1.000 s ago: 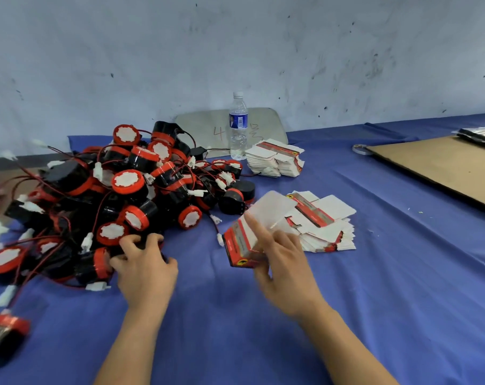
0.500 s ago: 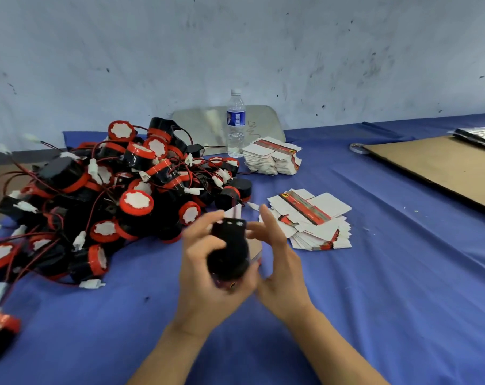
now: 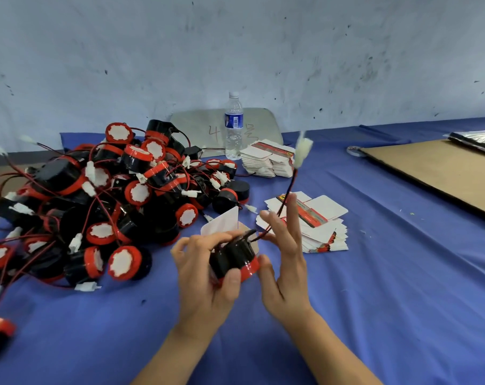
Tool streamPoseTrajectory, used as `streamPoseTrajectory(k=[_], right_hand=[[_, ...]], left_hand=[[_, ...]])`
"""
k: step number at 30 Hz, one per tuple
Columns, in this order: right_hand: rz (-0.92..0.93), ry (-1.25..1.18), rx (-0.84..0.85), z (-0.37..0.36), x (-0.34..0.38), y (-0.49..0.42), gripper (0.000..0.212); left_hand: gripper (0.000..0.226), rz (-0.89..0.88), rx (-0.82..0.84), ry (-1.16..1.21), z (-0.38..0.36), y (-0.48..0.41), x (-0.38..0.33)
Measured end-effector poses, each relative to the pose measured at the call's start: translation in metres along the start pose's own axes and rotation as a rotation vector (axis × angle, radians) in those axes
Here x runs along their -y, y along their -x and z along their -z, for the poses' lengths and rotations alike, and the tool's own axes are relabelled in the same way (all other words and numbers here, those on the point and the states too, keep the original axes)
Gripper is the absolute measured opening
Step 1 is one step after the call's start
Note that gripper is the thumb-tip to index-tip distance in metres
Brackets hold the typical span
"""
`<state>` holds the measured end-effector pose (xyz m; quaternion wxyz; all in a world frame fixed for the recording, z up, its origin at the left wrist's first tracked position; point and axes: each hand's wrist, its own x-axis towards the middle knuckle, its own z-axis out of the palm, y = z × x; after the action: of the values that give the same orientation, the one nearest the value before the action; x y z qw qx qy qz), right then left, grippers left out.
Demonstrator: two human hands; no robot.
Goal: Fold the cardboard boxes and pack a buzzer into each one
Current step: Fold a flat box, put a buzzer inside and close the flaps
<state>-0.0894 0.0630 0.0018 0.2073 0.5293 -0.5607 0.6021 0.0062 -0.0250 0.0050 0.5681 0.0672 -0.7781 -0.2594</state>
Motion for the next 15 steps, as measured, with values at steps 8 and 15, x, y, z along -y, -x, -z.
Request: streamPoseTrajectory(k=[8, 15], right_hand=[[-0.031, 0.133, -0.137, 0.002, 0.003, -0.002, 0.042], [0.194, 0.305, -0.004, -0.006, 0.004, 0.001, 0.044]], left_hand=[[0.017, 0.273, -0.1, 0.058, 0.001, -0.003, 0.002], [0.008, 0.478, -0.308, 0.128, 0.007, -0.011, 0.01]])
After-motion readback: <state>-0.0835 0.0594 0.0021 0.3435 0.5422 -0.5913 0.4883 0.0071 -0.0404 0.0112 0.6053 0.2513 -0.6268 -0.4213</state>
